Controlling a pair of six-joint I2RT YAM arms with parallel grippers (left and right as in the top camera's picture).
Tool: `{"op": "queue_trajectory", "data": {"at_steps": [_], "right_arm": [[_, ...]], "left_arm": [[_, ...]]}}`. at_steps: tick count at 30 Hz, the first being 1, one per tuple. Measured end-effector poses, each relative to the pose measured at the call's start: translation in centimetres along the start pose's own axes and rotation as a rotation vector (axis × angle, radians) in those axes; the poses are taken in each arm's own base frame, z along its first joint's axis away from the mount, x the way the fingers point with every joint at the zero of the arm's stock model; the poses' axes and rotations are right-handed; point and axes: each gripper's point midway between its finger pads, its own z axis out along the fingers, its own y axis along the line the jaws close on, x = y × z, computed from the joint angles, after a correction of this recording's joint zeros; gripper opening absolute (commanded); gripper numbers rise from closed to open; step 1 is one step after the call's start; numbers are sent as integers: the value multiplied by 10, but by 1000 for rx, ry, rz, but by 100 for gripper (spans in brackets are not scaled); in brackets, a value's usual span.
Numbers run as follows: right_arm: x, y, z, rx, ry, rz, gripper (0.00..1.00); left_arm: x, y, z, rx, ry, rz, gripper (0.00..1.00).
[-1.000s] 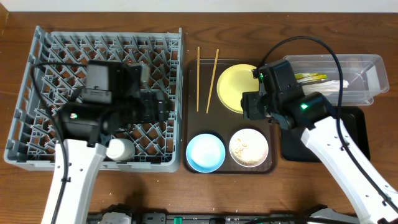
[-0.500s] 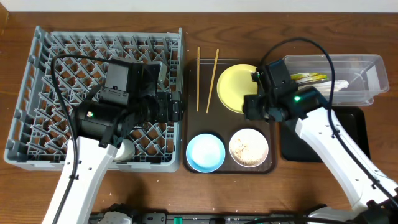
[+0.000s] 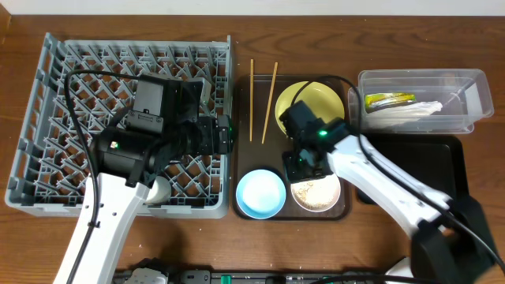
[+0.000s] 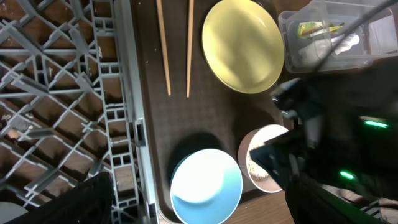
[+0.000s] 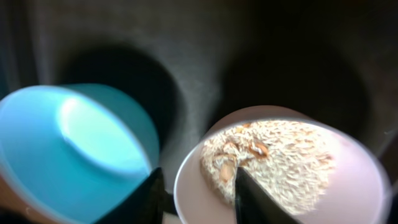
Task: Sort waste into correct bins and load items into the dishwasher
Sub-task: 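Grasp the white bowl with food scraps using the right gripper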
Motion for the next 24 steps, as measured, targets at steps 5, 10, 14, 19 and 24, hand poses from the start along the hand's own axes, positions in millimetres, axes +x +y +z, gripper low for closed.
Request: {"op": "queue_trajectory", "data": {"at_steps": [5, 10, 14, 19, 24], "right_arm": [[2, -4, 26, 35, 52, 106, 17], [0, -4, 31, 36, 51, 155, 8], [-1, -6, 31, 47, 47, 166, 9], [-1, -15, 30, 94, 36, 170, 17], [-5, -17, 30, 105, 17, 158, 18]], "left_arm": [[5, 2, 0, -8, 21, -8, 90], [6, 2, 0, -9, 23, -9, 90], [6, 2, 0, -9, 22, -10, 90], [6, 2, 0, -9, 23, -12, 90], [6, 2, 0, -9, 22, -11, 90]]}}
